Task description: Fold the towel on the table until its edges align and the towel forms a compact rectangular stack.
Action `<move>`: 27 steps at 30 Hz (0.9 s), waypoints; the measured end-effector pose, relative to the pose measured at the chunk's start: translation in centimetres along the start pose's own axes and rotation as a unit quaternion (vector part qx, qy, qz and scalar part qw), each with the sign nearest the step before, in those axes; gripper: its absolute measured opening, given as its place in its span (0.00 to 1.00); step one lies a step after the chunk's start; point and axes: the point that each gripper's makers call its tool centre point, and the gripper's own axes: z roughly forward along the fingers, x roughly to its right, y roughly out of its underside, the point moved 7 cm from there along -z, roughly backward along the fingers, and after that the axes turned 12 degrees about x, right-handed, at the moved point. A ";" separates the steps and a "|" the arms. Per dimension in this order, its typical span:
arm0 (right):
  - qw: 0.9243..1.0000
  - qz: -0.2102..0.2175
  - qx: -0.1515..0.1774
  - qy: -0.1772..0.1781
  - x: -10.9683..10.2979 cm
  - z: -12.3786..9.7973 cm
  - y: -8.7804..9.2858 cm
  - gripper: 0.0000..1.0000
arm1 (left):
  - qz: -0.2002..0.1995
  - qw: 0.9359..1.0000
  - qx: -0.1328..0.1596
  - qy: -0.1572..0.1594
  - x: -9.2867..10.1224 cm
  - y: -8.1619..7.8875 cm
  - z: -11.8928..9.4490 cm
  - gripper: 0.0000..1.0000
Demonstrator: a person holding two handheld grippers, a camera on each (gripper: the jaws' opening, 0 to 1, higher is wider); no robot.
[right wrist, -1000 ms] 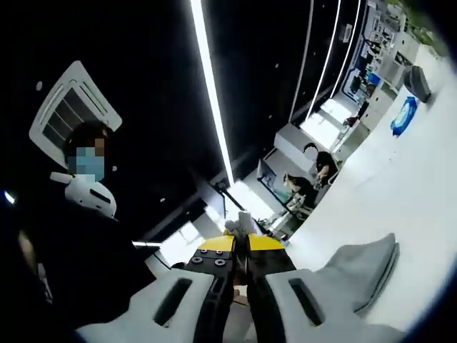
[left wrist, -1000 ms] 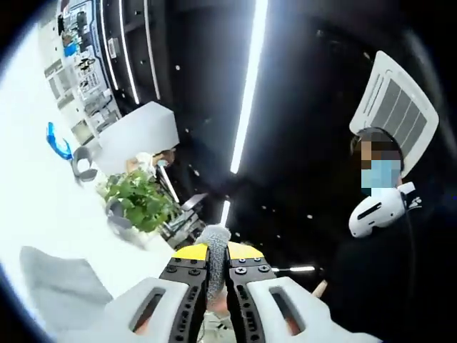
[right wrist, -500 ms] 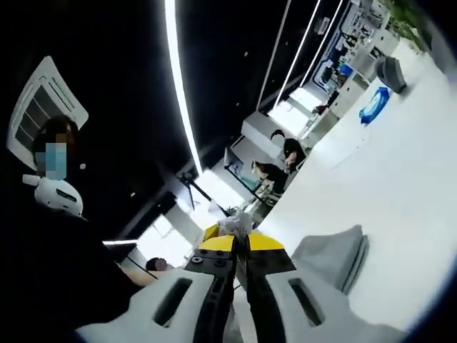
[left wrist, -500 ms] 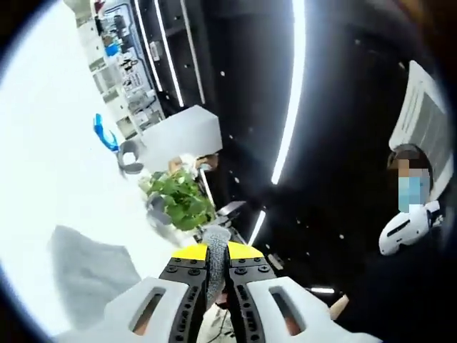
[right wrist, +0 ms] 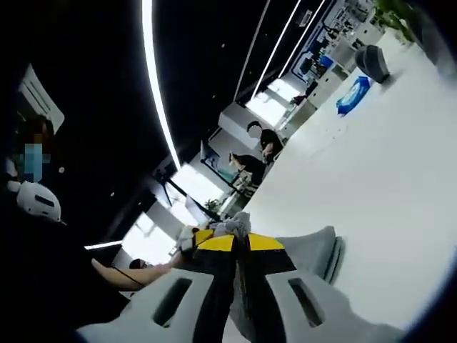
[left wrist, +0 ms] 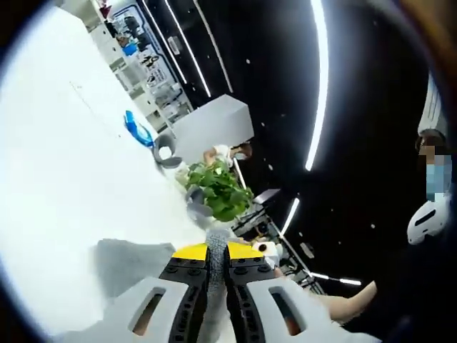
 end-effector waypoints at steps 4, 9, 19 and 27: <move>0.999 -0.012 -0.015 0.036 1.8 0.6 0.7 0.02 | 0.011 0.999 -0.005 -0.037 -1.6 0.4 -0.2 0.07; 0.996 -0.040 -0.029 0.075 3.4 1.3 1.6 0.02 | 0.045 0.994 -0.023 -0.095 -3.7 1.0 -0.3 0.07; 0.952 -0.251 -0.103 0.145 5.4 2.0 3.5 0.03 | 0.287 0.939 -0.105 -0.159 -5.9 2.2 0.7 0.11; 0.907 -0.346 -0.142 0.195 4.2 1.7 1.9 0.17 | 0.500 0.831 -0.191 -0.152 -3.7 0.9 0.7 0.29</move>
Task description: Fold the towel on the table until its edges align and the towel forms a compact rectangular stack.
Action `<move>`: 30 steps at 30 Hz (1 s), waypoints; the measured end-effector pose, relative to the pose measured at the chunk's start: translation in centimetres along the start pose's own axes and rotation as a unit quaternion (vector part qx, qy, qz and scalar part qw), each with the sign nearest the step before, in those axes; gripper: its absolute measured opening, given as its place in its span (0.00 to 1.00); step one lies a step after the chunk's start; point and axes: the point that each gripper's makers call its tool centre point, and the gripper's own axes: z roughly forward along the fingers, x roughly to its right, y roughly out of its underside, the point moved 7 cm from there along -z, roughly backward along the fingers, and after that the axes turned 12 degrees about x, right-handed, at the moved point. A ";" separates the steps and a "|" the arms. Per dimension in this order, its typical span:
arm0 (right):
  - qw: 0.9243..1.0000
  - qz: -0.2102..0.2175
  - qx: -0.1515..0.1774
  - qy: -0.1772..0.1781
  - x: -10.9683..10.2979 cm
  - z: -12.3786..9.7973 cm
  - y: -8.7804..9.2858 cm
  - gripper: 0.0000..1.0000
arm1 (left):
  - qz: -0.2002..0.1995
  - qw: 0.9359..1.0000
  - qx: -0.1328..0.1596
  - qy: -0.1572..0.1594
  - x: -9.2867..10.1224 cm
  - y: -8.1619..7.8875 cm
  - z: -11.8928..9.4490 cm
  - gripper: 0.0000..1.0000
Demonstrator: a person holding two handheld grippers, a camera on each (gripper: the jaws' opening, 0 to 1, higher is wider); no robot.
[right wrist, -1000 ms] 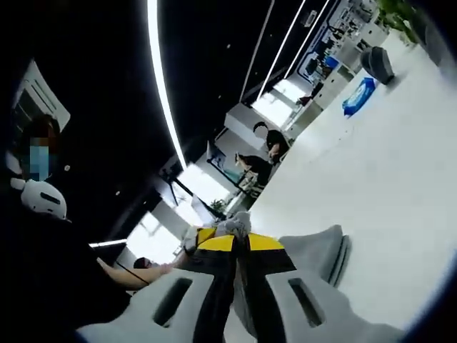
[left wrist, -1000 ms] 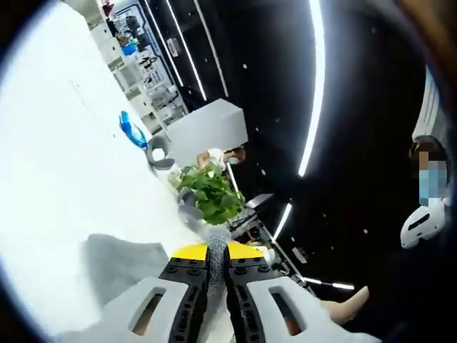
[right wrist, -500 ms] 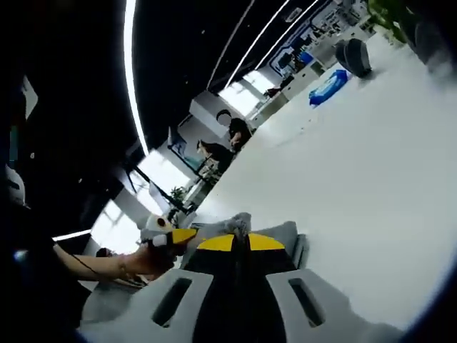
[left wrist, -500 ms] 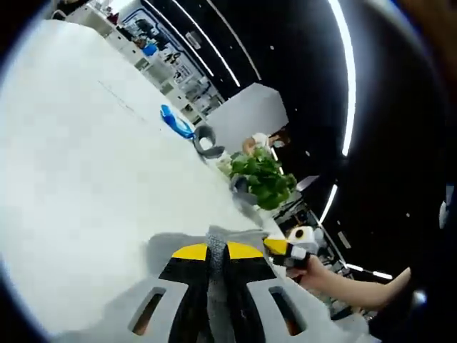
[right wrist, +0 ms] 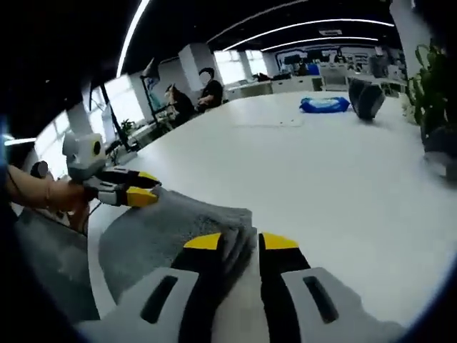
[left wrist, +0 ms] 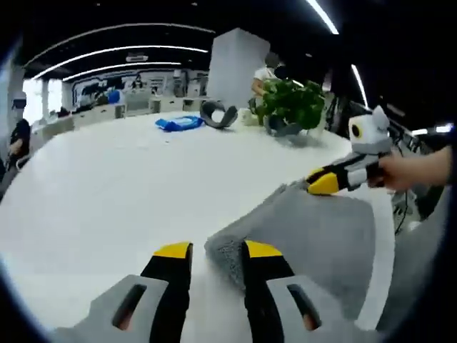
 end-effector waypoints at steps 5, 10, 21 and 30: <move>0.996 -0.060 -0.014 -0.070 -2.9 -2.1 -0.9 0.18 | -0.009 0.988 -0.008 0.157 4.0 -2.0 -1.9 0.29; 0.991 -0.052 -0.037 -0.120 -6.0 -3.9 0.5 0.13 | -0.023 0.972 -0.040 0.232 7.0 -0.9 -3.3 0.30; 0.981 -0.110 -0.088 -0.136 -6.5 -4.1 4.3 0.14 | 0.088 0.970 -0.065 0.216 7.9 1.2 -2.9 0.36; 0.977 -0.145 -0.096 -0.122 -7.0 -3.3 4.3 0.10 | 0.068 0.969 -0.077 0.226 7.3 1.6 -1.9 0.34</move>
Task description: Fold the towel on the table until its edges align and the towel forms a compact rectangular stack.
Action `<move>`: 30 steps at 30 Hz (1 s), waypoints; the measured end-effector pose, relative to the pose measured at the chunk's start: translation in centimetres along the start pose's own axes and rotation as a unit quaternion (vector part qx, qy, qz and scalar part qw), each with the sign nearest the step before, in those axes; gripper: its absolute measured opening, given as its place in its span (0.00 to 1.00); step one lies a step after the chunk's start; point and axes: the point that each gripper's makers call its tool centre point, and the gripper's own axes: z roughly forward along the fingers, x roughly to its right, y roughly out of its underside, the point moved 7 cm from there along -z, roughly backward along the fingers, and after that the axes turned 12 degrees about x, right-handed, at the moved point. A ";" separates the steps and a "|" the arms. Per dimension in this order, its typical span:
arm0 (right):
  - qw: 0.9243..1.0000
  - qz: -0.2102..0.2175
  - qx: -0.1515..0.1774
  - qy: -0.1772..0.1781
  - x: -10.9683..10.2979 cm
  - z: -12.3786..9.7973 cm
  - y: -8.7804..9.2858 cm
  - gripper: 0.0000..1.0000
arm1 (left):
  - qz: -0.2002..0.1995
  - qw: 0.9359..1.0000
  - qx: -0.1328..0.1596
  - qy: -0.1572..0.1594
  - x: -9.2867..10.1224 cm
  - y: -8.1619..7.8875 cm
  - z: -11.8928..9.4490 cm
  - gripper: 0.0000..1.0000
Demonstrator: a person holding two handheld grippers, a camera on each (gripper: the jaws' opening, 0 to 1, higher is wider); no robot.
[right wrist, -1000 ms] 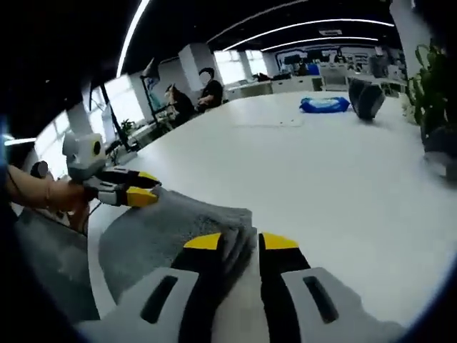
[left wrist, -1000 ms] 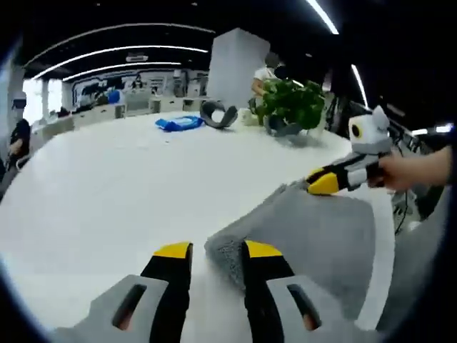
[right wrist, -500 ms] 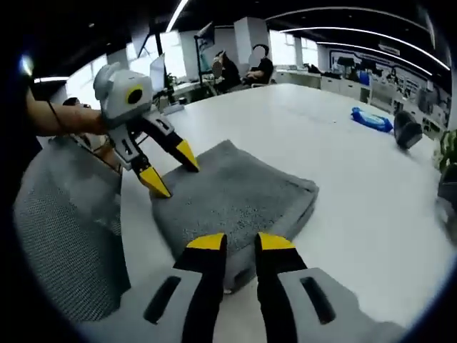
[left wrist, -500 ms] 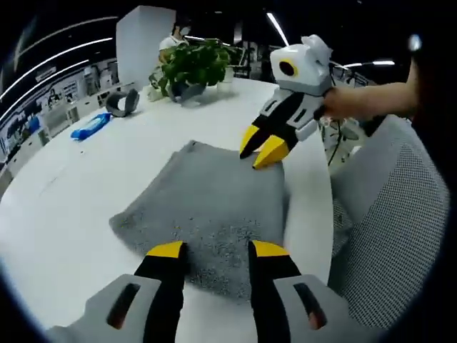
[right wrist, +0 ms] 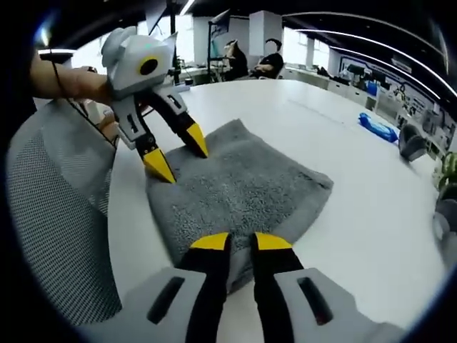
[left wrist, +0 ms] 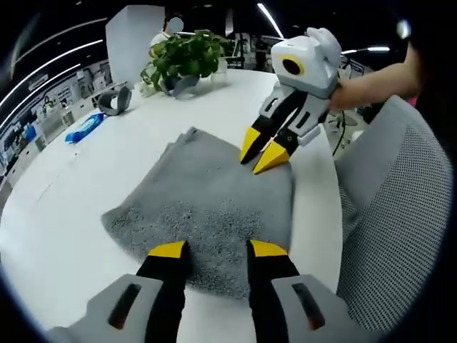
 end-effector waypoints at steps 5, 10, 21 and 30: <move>1.000 -0.004 -0.012 -0.006 0.5 0.6 -0.3 0.09 | 0.011 1.000 0.000 0.009 -0.8 -0.1 0.4 0.33; 1.000 -0.006 -0.021 0.002 1.1 1.3 -0.6 0.09 | 0.027 1.000 -0.011 0.011 -1.9 -0.5 1.0 0.33; 0.999 -0.021 -0.034 0.005 4.0 3.3 -1.7 0.08 | 0.035 0.999 -0.022 0.008 -5.3 -1.2 2.2 0.33; 0.999 -0.021 -0.036 0.014 5.8 4.5 -2.4 0.08 | 0.033 0.999 -0.024 0.007 -7.5 -1.6 2.9 0.32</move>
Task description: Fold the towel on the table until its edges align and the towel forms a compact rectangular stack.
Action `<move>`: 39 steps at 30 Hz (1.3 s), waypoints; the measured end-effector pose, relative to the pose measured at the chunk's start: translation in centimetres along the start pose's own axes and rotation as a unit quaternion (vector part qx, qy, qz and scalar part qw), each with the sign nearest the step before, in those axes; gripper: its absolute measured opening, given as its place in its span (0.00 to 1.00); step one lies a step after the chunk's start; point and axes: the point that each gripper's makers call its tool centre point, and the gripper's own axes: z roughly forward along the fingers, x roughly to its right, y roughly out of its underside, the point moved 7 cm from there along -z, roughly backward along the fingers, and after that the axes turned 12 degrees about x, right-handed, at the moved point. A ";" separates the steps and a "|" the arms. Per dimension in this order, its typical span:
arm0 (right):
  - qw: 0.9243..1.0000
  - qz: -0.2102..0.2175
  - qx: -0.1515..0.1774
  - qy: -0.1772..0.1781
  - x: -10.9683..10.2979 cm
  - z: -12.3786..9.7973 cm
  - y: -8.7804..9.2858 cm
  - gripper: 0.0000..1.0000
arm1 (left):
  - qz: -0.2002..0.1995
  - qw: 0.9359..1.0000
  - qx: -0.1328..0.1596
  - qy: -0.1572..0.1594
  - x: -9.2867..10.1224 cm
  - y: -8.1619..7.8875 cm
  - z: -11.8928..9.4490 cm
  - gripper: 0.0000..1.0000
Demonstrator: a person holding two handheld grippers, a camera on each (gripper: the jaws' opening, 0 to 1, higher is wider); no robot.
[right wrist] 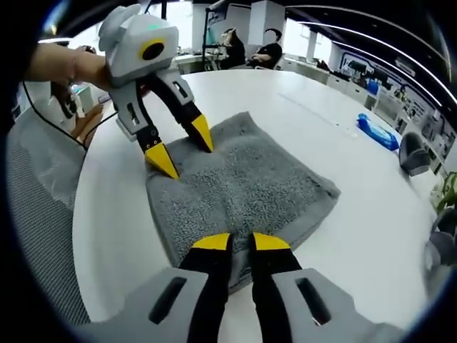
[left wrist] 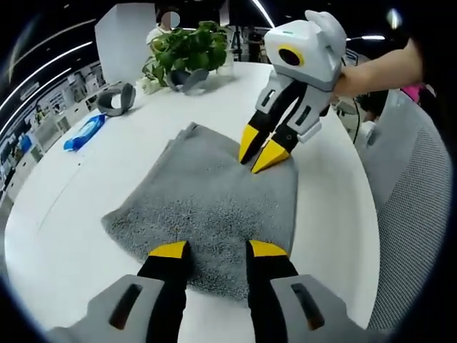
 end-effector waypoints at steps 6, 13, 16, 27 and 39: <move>1.000 0.004 0.002 0.006 0.8 0.4 -0.2 0.08 | 0.001 1.000 0.004 0.001 -1.0 0.0 0.3 0.32; 0.999 0.033 0.043 0.004 1.0 0.1 0.2 0.08 | 0.019 1.000 -0.012 -0.009 -0.6 -0.6 0.1 0.33; 0.994 0.070 0.082 0.011 0.9 -0.9 0.1 0.09 | 0.018 1.000 -0.015 -0.013 -0.4 -1.0 -0.4 0.32; 0.979 0.098 0.163 0.067 -3.2 -8.8 -1.8 0.54 | -0.094 0.985 0.116 -0.090 3.7 -1.5 -9.4 0.52; 0.965 0.102 0.211 0.114 -8.6 -14.9 -3.4 0.88 | -0.154 0.941 0.213 -0.212 8.6 -1.0 -18.3 0.75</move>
